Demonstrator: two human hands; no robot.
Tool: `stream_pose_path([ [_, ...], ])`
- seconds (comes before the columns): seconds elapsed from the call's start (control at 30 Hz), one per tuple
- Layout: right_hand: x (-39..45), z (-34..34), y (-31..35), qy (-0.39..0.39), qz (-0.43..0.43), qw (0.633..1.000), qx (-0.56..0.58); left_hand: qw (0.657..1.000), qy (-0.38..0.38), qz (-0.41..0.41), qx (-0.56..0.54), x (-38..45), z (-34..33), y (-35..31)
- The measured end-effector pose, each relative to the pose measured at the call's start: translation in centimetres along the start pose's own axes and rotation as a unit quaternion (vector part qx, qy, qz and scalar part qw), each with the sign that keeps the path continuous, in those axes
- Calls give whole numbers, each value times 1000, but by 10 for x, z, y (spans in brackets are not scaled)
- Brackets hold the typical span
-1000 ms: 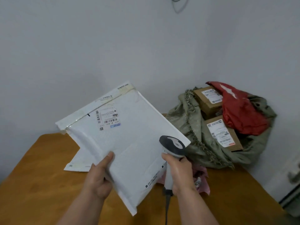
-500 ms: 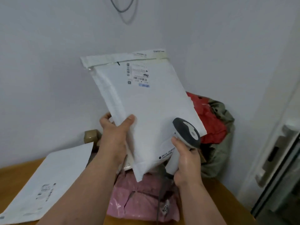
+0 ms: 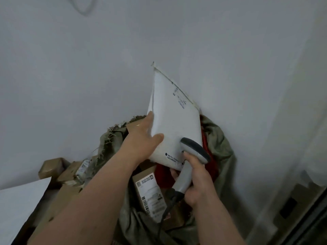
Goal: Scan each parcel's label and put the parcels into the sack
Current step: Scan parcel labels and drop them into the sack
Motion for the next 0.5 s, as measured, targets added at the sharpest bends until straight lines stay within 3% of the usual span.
stream_pose_path([
  [0.07,12,9,9,-6,-5,1000,-3,999,11,26,37,23,-5,-2],
  [0.23,39,33,29,-35,15,999,-15,994,38,106,-2,61,-36,11],
  [0.4,57,44,20,-47,-13,997,-61,986,48,143,71,80,-60,35],
  [0.5,55,45,17,-49,-15,996,-79,989,50,138,12,78,-60,45],
])
Point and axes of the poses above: each hand's wrist, its own x-axis towards the middle knuckle, its own z-axis out of the back of the hand, y = z × x, the point moved 6 cm from there along x, towards the middle knuckle, and after that the axes turned 14 degrees about y, right-handed, at the moved point
